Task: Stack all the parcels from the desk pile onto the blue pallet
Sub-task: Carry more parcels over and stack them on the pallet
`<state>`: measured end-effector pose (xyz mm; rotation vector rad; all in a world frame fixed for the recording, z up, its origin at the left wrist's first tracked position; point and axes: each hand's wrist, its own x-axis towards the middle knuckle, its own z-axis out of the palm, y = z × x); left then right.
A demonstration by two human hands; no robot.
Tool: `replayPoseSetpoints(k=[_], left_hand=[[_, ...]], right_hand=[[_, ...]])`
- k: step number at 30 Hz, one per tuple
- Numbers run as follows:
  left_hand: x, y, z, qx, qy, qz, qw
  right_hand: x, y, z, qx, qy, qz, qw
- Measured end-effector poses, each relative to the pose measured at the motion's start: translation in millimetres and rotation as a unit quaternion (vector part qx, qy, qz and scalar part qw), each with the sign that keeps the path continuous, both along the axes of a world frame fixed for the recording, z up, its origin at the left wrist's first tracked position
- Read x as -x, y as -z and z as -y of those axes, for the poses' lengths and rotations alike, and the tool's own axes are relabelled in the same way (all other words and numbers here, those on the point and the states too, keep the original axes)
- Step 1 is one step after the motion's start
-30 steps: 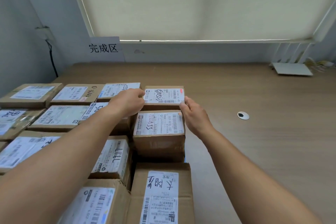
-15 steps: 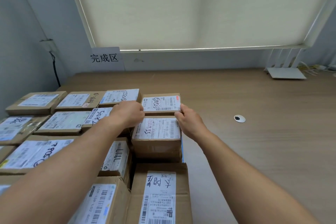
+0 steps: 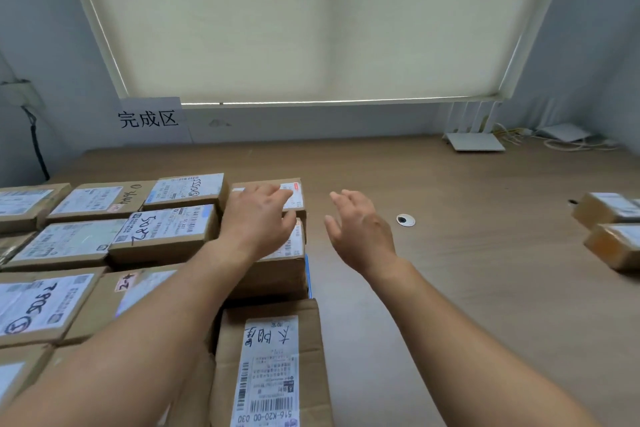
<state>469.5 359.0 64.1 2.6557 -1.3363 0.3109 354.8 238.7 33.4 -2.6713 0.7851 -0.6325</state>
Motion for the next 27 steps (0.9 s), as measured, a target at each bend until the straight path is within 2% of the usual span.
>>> replayPoseSetpoints(k=[9, 16, 23, 27], left_hand=[[86.2, 7.5, 28.6, 0.072, 0.065, 0.019, 0.995], [195.0, 53.4, 66.5, 0.061, 0.070, -0.082, 0.992], [308.2, 73.9, 121.1, 0.066, 0.117, -0.053, 0.990], [370.7, 79.9, 151.0, 0.031, 0.148, -0.070, 0.986]], right_hand=[[88.9, 1.1, 31.2, 0.107, 0.031, 0.068, 0.991], [196.5, 31.8, 56.9, 0.128, 0.075, 0.030, 0.988], [310.8, 47.8, 92.5, 0.162, 0.130, -0.004, 0.978], [373.2, 51.9, 117.3, 0.180, 0.170, -0.012, 0.969]])
